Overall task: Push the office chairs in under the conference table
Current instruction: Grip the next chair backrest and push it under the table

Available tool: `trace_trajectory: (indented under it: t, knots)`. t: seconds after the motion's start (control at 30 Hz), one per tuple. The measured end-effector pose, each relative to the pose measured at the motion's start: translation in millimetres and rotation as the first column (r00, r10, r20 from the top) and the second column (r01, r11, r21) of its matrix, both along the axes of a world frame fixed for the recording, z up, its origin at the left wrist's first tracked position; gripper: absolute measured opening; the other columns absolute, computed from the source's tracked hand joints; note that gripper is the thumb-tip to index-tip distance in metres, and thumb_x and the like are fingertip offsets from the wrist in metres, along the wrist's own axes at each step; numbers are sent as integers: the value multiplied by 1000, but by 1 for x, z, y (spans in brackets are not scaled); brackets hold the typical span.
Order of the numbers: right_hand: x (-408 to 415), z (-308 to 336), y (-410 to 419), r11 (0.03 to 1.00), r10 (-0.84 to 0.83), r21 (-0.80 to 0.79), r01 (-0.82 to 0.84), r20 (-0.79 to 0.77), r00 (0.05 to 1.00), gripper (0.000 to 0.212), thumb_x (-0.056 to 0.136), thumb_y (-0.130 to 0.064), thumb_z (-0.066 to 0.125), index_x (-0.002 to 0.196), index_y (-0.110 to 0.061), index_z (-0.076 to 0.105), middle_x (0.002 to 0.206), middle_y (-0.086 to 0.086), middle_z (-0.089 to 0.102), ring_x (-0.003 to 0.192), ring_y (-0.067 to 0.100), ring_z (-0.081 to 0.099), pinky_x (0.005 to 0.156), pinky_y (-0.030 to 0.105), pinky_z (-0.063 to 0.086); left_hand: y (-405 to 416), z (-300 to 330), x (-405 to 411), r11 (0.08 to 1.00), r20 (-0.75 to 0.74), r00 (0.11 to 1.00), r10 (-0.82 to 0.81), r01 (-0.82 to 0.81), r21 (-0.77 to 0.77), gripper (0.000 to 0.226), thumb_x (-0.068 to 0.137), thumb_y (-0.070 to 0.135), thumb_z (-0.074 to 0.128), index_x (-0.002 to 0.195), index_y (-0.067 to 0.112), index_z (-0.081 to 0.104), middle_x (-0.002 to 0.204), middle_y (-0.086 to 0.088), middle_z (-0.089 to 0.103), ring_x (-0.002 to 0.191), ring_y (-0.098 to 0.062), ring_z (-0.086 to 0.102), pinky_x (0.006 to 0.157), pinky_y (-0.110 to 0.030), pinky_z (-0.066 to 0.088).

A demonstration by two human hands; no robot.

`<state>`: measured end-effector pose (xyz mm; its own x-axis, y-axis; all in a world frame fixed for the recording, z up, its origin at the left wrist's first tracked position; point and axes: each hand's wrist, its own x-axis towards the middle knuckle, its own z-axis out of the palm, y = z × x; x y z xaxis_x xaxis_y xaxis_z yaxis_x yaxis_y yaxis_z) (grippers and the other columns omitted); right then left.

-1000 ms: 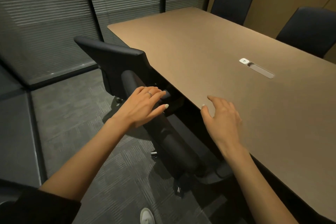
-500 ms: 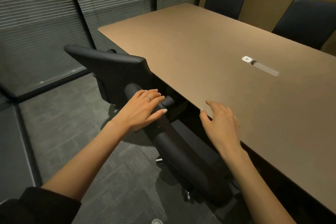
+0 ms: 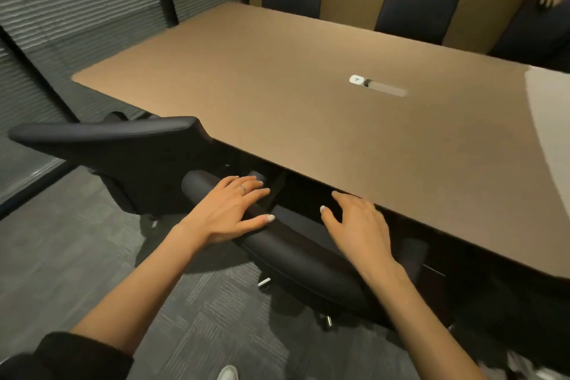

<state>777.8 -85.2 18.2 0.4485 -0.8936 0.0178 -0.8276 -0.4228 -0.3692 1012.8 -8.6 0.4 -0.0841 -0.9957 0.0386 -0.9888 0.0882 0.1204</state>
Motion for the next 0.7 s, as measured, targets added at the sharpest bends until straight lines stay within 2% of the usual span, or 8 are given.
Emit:
trace_trajectory:
  t: [0.2, 0.33, 0.47, 0.57, 0.63, 0.7]
  knots:
    - [4, -19, 32, 981, -164, 96, 169, -55, 985, 52, 94, -46, 41, 139, -20, 41, 137, 4, 51, 124, 24, 44, 97, 40, 37, 3, -6, 13, 989, -36, 989, -141, 142, 26, 83, 83, 75, 12, 126, 19, 56, 128, -4, 58, 118, -19, 50, 98, -38, 36]
    - [0, -20, 48, 958, -264, 102, 268, -54, 963, 52, 94, -48, 36, 139, -21, 41, 133, 6, 54, 121, 26, 47, 92, 41, 39, 6, -10, 20, 971, -15, 971, -239, 239, -8, 77, 84, 73, 18, 115, 18, 62, 113, -3, 66, 104, -20, 58, 91, -38, 39]
    - [-9, -21, 67, 939, -334, 56, 341, -103, 937, 56, 93, -55, 26, 136, -24, 45, 123, 5, 61, 115, 26, 51, 94, 42, 38, 6, -11, 21, 961, 22, 962, -272, 273, -44, 83, 79, 80, 16, 107, 18, 64, 95, -3, 67, 86, -21, 60, 81, -37, 40]
    - [-12, -25, 82, 937, -349, -34, 349, -186, 919, 61, 91, -61, 20, 122, -26, 59, 104, 2, 68, 106, 23, 55, 100, 44, 32, 5, -15, 22, 946, 36, 950, -310, 312, -89, 86, 75, 84, 17, 103, 18, 64, 86, -3, 65, 78, -23, 60, 74, -36, 40]
    - [-14, -27, 88, 942, -333, -93, 321, -177, 926, 65, 90, -64, 18, 107, -25, 67, 92, -2, 67, 97, 20, 56, 96, 42, 32, 6, -18, 24, 932, 46, 941, -336, 339, -130, 85, 73, 85, 22, 103, 18, 64, 83, -4, 64, 74, -25, 60, 71, -35, 42]
    - [-16, -31, 96, 937, -334, -156, 314, -131, 933, 65, 89, -64, 19, 100, -23, 68, 89, -3, 66, 92, 19, 56, 91, 40, 32, 8, -20, 25, 914, 67, 926, -371, 377, -151, 86, 71, 87, 25, 104, 17, 64, 82, -6, 64, 71, -26, 60, 69, -35, 44]
